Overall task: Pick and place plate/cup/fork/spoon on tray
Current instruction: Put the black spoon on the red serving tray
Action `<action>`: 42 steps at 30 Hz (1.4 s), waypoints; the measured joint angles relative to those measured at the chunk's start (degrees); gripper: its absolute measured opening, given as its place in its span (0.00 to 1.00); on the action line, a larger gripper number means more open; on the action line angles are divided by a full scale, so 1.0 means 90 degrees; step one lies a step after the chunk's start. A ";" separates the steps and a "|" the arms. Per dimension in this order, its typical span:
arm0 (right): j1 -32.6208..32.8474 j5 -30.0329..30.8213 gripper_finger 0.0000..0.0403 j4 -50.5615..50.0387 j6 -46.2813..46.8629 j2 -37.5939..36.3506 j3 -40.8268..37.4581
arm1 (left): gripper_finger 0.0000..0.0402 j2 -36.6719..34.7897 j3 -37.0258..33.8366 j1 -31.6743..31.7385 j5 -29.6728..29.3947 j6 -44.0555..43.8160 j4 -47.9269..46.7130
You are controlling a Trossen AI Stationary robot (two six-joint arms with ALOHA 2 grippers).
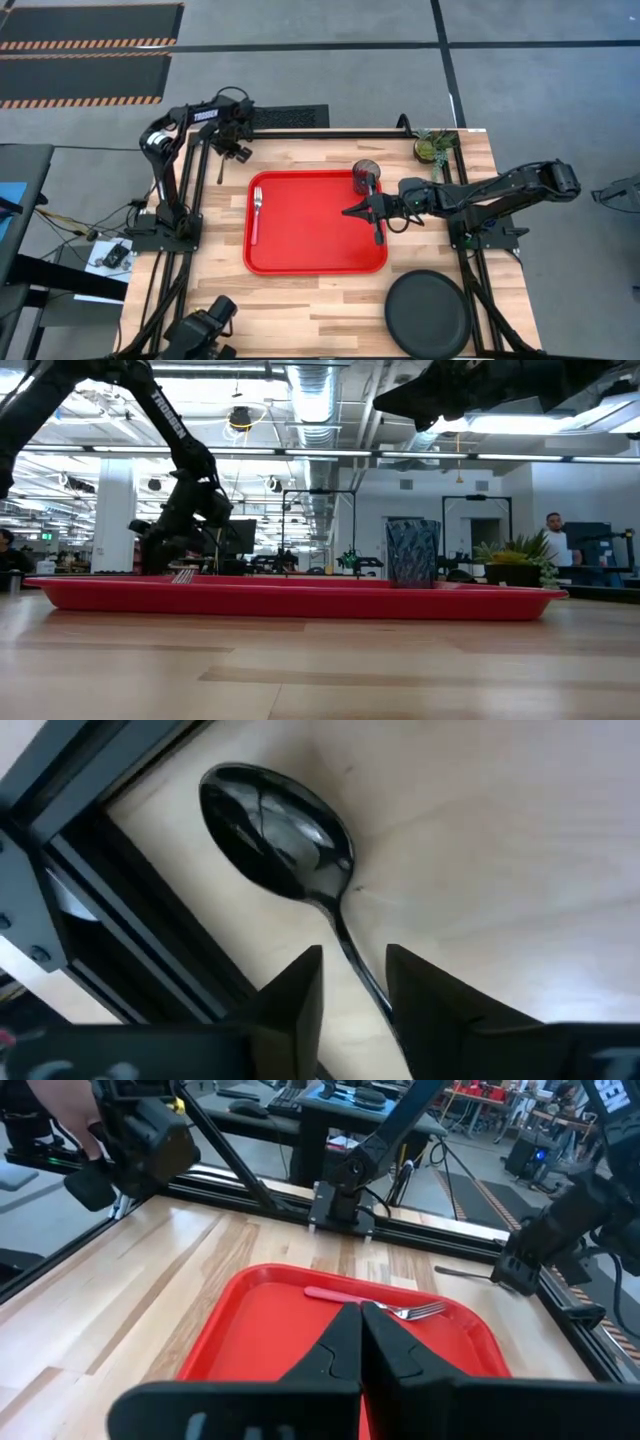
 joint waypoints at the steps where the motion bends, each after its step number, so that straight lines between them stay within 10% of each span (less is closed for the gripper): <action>1: 0.0000 -0.0002 0.03 0.0002 0.0000 0.0000 0.0000 | 0.24 0.0092 0.0072 0.0009 -0.0018 0.0000 -0.0058; 29: 0.0000 -0.0005 0.03 -0.0013 0.0002 0.0000 0.0000 | 0.01 0.0845 0.0684 -0.0023 -0.0074 0.0933 -0.0631; 42: -0.0002 -0.0005 0.03 -0.0020 -0.0002 0.0000 0.0000 | 0.00 -0.0917 0.0410 -0.0543 0.2160 0.0339 -0.0567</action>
